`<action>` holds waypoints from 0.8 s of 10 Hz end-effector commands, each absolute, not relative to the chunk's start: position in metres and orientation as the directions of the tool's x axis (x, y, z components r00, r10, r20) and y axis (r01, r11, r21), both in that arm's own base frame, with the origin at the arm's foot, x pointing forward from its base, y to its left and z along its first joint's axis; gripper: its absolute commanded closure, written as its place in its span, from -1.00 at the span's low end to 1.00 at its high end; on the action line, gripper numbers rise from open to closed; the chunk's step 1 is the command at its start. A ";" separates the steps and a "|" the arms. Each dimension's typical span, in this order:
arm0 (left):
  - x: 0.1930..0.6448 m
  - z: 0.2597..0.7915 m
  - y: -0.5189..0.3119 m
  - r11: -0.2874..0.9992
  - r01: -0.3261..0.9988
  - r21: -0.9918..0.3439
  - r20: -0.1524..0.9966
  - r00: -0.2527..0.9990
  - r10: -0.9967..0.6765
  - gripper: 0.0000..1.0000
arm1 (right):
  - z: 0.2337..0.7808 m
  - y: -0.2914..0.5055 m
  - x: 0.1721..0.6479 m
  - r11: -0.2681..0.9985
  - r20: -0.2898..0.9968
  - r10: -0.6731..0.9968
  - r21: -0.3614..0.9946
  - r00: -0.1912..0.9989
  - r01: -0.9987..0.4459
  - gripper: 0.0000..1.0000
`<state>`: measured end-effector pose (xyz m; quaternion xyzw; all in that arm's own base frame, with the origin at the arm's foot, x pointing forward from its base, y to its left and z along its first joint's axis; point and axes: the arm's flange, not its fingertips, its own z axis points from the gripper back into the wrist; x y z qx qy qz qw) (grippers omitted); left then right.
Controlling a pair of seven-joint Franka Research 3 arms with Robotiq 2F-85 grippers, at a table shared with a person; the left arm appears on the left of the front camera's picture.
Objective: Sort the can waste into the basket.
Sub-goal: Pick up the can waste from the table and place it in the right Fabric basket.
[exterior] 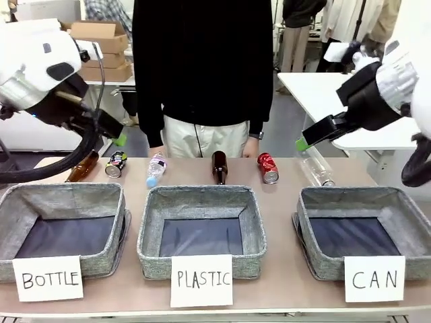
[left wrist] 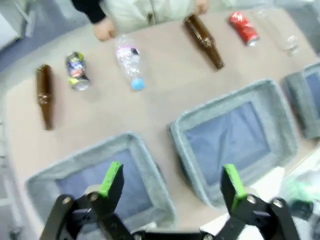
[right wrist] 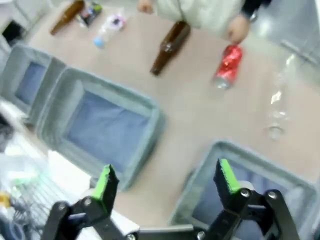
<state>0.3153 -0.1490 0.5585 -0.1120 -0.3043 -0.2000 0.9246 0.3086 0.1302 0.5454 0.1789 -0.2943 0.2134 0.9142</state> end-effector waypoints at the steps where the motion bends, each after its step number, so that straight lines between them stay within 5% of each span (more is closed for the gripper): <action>1: 0.317 0.575 -0.093 0.722 0.397 -0.567 0.475 0.873 -0.107 -1.00 | 0.562 0.095 0.335 0.531 0.364 -0.003 0.790 0.932 -0.307 -1.00; 3: 0.325 0.552 -0.035 0.532 0.310 -0.788 0.396 0.917 0.053 -1.00 | 0.536 0.024 0.355 0.065 0.043 -0.226 0.997 0.973 -0.029 -1.00; 5: 0.338 0.523 0.006 0.333 0.203 -0.921 0.283 0.936 0.212 -1.00 | 0.505 -0.012 0.372 -0.179 -0.093 -0.269 0.983 0.959 0.045 -1.00; 7: 0.352 0.497 0.029 0.267 0.153 -0.951 0.225 0.938 0.264 -1.00 | 0.496 -0.026 0.369 -0.111 -0.118 -0.406 0.991 0.906 0.079 -1.00; 8: 0.366 0.486 0.023 0.362 0.060 -0.930 0.173 0.941 0.290 -1.00 | 0.500 -0.012 0.365 0.242 -0.021 -0.503 0.957 0.864 0.163 -1.00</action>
